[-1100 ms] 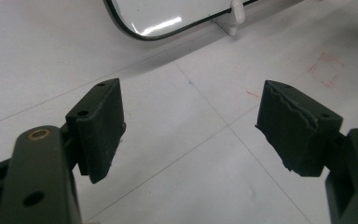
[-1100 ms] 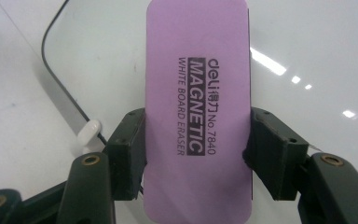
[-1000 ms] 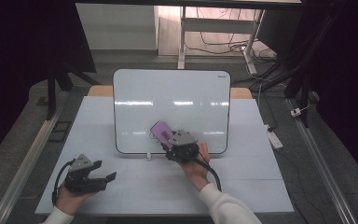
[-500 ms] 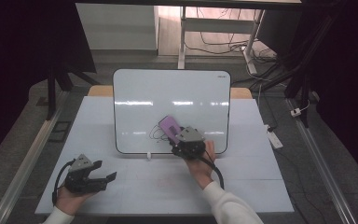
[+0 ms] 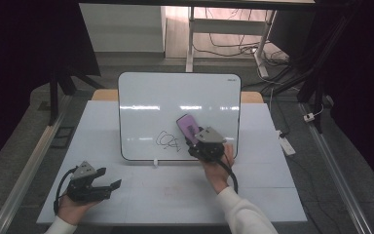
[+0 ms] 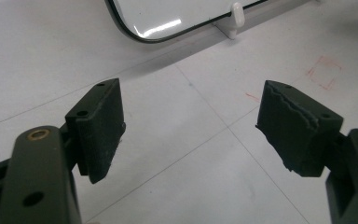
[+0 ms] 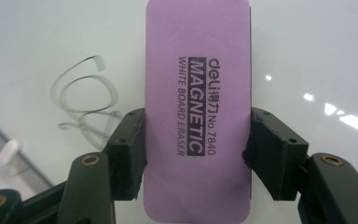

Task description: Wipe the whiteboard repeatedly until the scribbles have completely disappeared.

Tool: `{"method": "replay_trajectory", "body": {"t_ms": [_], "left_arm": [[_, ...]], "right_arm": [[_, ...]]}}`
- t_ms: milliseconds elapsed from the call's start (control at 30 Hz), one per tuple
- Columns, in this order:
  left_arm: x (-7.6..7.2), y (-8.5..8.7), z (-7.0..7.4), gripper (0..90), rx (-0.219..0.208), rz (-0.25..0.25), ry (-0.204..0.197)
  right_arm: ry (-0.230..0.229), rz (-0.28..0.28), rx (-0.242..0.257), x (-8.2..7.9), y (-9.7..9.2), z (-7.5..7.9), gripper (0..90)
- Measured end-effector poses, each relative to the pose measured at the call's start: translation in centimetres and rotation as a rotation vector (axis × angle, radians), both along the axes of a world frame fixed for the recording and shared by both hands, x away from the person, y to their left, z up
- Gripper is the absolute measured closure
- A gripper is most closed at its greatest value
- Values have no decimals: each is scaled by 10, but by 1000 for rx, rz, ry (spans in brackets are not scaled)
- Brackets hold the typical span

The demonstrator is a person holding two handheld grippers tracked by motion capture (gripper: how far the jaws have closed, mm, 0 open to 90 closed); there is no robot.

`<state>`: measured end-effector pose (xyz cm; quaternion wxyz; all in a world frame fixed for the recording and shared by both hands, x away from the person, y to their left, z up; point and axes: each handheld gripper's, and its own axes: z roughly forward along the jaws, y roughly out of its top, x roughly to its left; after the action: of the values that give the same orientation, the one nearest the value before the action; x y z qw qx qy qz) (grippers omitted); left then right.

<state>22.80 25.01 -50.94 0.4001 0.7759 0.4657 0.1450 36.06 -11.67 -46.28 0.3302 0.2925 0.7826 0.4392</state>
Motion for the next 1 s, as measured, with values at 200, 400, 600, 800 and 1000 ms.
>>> {"method": "replay_trajectory", "body": {"t_ms": [200, 400, 600, 800, 1000], "left_arm": [[1, -1, 0, 236, 4, -5, 3], [0, 0, -1, 236, 3, -1, 2], [0, 1, -1, 236, -1, 0, 1], [0, 1, 0, 236, -1, -2, -1], [0, 1, -1, 236, 1, 2, 1]], "right_arm": [[32, 42, -1, -4, 12, -7, 410], [60, 161, -60, -19, 55, -27, 409], [66, 187, -68, -21, 62, -30, 409], [-16, 33, -4, 0, 17, -1, 409], [-27, -40, 58, 12, -12, 12, 409]]}}
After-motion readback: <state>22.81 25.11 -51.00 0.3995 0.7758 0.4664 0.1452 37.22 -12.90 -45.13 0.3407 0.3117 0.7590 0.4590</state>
